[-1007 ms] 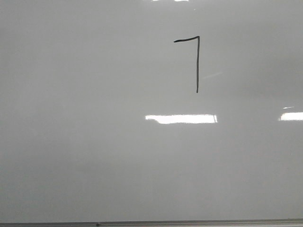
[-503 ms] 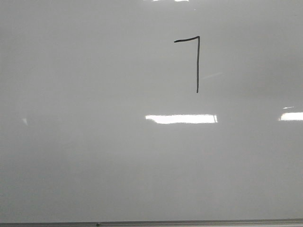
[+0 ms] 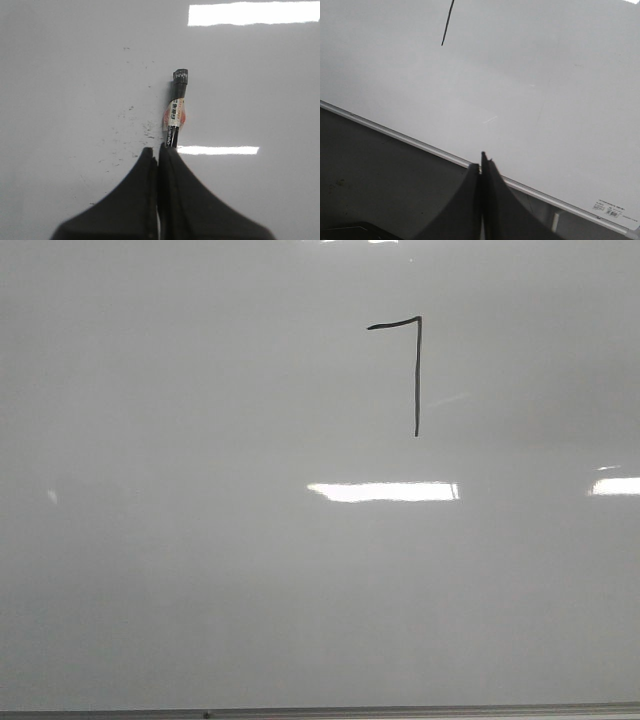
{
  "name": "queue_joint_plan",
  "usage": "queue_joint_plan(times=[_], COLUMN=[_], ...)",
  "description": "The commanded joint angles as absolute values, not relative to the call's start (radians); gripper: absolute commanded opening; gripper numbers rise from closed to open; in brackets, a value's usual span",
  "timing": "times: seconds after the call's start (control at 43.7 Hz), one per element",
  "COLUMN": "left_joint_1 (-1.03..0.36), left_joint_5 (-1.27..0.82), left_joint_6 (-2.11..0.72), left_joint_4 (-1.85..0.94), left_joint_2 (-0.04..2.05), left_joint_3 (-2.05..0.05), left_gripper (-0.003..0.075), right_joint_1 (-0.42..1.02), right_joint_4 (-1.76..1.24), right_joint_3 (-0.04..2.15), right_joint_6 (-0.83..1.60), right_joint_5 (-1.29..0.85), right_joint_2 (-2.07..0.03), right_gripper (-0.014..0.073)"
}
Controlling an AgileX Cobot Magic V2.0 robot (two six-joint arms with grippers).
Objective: Write number 7 on whiteboard
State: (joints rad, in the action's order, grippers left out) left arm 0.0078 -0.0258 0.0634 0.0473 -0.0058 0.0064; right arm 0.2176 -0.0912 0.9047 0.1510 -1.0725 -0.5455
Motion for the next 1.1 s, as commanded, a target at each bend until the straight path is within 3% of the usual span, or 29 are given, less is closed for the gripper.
queue_joint_plan(times=[0.0,0.663,1.075], left_joint_1=[0.006,0.006,0.006], left_joint_5=[0.058,0.058,0.056], left_joint_6=[0.066,0.066,0.066], left_joint_4=[0.042,0.042,0.042], left_joint_2=[-0.021,-0.019,-0.019], left_joint_3=[0.02,0.02,0.02], left_gripper=[-0.0021,-0.0021,-0.002], right_joint_1=[0.211,0.204,0.002], right_joint_4=[-0.094,-0.091,-0.091], right_joint_3=[0.927,0.898,0.428], right_joint_6=[0.149,0.155,0.161], right_joint_5=[-1.014,-0.997,-0.498], right_joint_2=[-0.549,-0.508,-0.148], right_gripper=[-0.0069,-0.0069,-0.0069])
